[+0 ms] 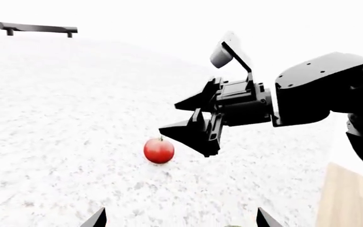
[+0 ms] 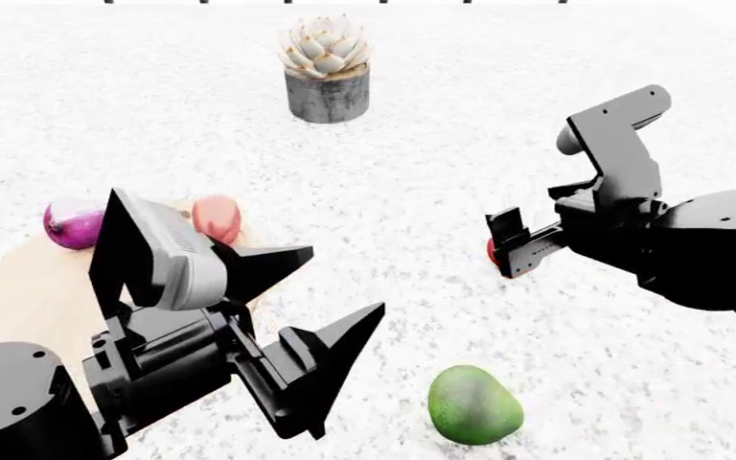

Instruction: Place the avocado, onion, tomato and bell pepper on the cutting board.

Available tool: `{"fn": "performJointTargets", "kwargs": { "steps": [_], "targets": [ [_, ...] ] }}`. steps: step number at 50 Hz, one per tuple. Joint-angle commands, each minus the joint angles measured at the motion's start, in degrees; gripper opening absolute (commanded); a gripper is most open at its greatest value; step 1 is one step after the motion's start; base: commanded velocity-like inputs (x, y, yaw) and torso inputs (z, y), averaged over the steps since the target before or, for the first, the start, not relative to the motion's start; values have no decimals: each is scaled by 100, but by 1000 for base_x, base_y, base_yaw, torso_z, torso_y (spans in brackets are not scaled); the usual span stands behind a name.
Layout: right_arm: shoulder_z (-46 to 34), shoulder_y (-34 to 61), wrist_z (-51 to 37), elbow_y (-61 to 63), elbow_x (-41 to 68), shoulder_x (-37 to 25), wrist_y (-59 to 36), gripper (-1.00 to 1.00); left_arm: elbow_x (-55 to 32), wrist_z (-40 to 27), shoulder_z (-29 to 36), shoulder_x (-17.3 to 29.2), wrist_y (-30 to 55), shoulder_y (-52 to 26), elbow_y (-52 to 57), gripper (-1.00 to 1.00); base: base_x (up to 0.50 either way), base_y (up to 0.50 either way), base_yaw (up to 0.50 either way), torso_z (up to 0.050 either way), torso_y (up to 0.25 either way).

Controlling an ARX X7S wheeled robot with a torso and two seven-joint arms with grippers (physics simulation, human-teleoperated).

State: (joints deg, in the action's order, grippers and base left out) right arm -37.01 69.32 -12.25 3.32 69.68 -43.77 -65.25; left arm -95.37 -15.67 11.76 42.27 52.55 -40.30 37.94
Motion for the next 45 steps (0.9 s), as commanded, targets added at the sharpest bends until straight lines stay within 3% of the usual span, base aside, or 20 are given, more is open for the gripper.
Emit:
{"fn": "performJointTargets", "kwargs": {
  "steps": [1,45],
  "targets": [
    [-237,-50,132,-104,-302,27,86,100,53,73,32,25,14,20,32,100,0,0,0,0,0],
    [-892,-164,554,-755,-1027,277,376,100,139,179,69,74,-53,78,207,100,0,0,0,0,0]
  ]
}}
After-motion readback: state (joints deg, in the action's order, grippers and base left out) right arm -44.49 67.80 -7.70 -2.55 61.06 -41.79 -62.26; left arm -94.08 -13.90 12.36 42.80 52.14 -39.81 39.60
